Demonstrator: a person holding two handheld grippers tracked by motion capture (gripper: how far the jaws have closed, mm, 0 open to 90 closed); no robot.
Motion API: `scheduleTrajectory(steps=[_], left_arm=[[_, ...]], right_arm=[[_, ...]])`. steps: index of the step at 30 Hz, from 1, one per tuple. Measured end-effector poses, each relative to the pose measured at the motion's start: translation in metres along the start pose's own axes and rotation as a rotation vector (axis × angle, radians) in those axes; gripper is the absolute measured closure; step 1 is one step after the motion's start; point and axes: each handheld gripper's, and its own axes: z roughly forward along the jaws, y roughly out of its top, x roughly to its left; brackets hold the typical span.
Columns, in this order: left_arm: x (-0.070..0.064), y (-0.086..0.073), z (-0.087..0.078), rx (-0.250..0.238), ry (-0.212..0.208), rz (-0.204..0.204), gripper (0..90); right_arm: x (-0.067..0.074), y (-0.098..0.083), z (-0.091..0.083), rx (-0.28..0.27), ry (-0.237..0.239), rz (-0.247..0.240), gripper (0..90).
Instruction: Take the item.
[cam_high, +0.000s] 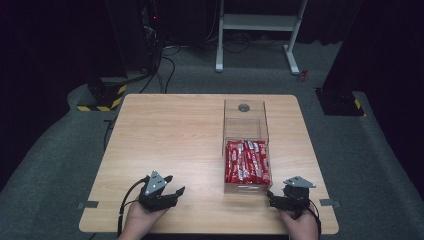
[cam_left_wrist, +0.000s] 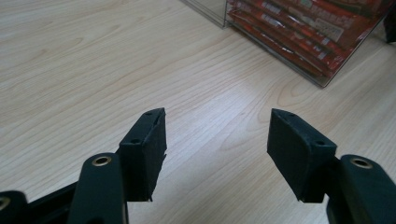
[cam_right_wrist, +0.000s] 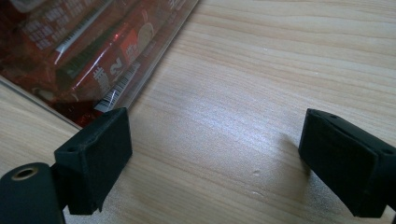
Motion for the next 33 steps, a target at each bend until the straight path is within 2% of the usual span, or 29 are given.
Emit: scheduleTrajectory(steps=[14,18,23,33], left_arm=[[-0.017,0.016,0.005,-0.034,-0.04,0.017,38.0],[-0.02,0.019,0.005,-0.043,-0.032,0.026,38.1],[-0.026,0.027,0.006,-0.07,-0.051,0.019,38.2],[-0.034,0.037,0.012,-0.074,-0.077,0.032,38.2]], right_arm=[[0.0,0.0,0.0,0.0,0.0,0.0,9.5],[0.0,0.0,0.0,0.001,0.0,0.002,9.5],[0.0,0.0,0.0,0.001,0.0,0.001,9.5],[0.0,0.0,0.0,0.001,0.0,0.001,9.5]])
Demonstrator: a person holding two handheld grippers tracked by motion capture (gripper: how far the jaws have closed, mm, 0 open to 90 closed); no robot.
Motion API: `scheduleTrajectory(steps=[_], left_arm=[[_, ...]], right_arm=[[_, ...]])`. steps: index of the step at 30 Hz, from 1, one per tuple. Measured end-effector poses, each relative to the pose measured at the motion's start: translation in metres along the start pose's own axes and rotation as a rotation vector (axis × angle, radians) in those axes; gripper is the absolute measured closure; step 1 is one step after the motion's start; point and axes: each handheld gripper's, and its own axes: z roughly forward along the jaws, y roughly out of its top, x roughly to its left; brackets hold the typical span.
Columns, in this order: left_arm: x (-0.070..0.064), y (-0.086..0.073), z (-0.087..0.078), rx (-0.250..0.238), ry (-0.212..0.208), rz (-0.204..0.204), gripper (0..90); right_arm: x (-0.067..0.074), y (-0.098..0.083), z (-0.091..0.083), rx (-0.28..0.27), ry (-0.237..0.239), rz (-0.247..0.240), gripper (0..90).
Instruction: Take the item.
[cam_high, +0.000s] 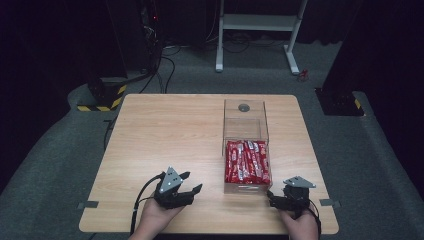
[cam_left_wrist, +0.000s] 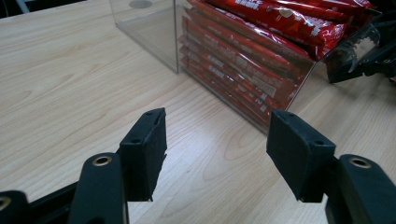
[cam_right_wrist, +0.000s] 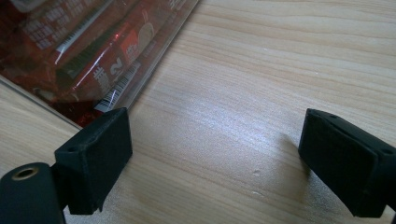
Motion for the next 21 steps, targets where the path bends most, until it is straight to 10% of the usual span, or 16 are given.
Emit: scheduleTrajectory(steps=[21], left_arm=[[-0.011,0.017,0.011,0.012,-0.047,0.026,39.3]], right_arm=[[0.0,0.0,0.0,0.0,0.0,0.0,9.5]])
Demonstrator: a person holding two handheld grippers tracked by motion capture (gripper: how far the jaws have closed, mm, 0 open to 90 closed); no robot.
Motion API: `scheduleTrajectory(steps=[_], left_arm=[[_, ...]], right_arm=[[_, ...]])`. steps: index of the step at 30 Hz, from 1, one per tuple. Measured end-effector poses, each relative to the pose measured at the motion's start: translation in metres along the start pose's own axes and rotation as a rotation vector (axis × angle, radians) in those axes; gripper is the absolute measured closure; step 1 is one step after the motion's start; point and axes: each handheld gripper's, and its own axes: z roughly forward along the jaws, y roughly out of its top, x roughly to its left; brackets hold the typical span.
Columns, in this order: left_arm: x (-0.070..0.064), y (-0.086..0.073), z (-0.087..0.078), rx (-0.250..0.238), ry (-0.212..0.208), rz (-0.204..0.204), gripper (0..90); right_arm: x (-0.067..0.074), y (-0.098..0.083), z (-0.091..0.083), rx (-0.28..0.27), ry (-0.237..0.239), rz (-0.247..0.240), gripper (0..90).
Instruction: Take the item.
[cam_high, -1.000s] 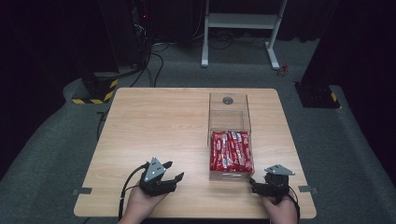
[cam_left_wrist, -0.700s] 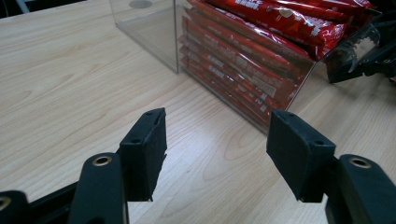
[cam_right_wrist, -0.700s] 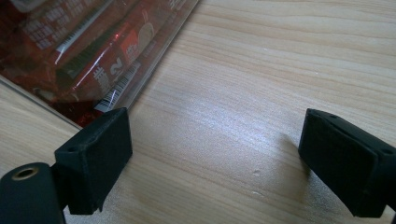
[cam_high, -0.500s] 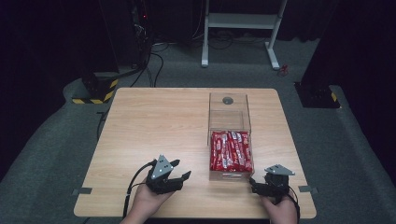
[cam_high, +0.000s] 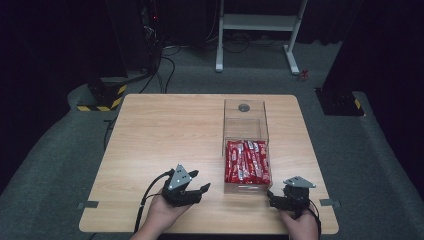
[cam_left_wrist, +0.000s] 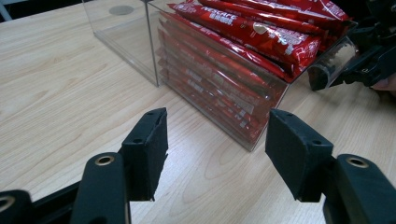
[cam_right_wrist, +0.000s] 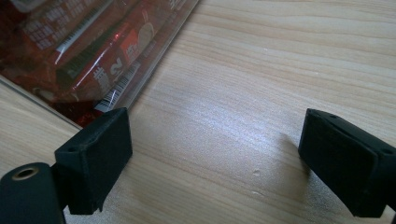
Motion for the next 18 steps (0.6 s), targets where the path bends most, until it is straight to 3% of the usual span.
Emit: scheduleTrajectory(steps=[18], left_arm=[[-0.009,0.018,0.009,-0.02,-0.035,0.014,40.1]], right_arm=[[0.0,0.0,0.0,0.0,0.001,0.0,9.7]])
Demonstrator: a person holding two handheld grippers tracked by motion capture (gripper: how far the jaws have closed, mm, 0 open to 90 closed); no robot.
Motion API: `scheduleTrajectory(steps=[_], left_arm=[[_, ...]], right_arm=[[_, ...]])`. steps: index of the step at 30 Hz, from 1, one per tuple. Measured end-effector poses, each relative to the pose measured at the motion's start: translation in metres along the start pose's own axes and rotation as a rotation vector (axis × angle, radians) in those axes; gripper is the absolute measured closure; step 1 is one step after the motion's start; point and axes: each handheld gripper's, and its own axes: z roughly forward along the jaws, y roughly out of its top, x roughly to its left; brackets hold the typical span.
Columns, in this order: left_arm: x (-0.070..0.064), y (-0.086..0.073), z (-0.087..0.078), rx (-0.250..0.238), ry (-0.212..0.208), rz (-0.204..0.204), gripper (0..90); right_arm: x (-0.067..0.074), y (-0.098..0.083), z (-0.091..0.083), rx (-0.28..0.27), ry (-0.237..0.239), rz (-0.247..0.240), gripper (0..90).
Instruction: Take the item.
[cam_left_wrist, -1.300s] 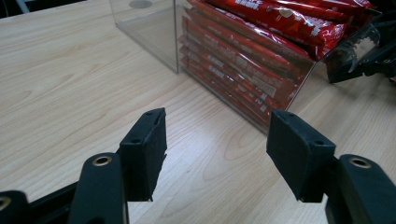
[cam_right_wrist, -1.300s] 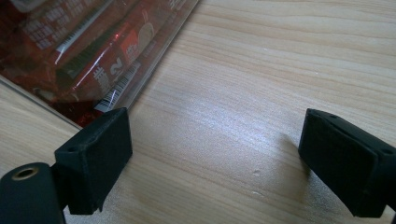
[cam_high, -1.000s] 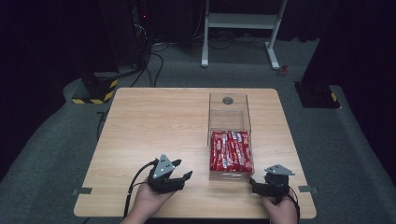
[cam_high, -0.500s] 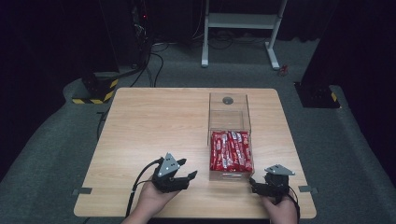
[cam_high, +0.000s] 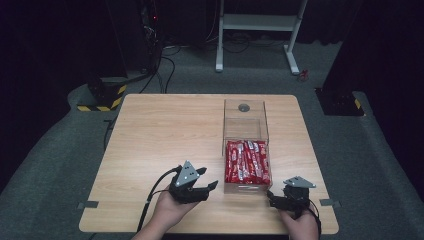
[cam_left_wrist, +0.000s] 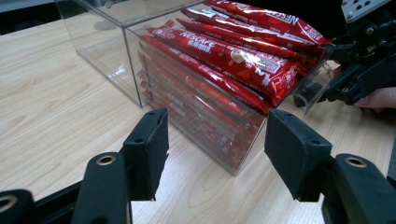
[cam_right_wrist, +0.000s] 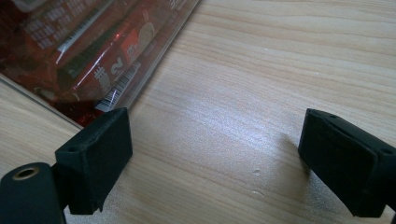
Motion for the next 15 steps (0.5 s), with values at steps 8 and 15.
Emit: scheduleTrajectory(steps=[8,15], left_arm=[[-0.003,0.007,0.005,-0.006,-0.012,0.004,40.7],[-0.006,0.013,0.009,-0.012,-0.025,0.007,40.9]], right_arm=[[0.0,0.0,0.0,-0.001,0.001,-0.003,9.7],[0.0,0.0,0.0,-0.001,0.001,-0.003,9.8]])
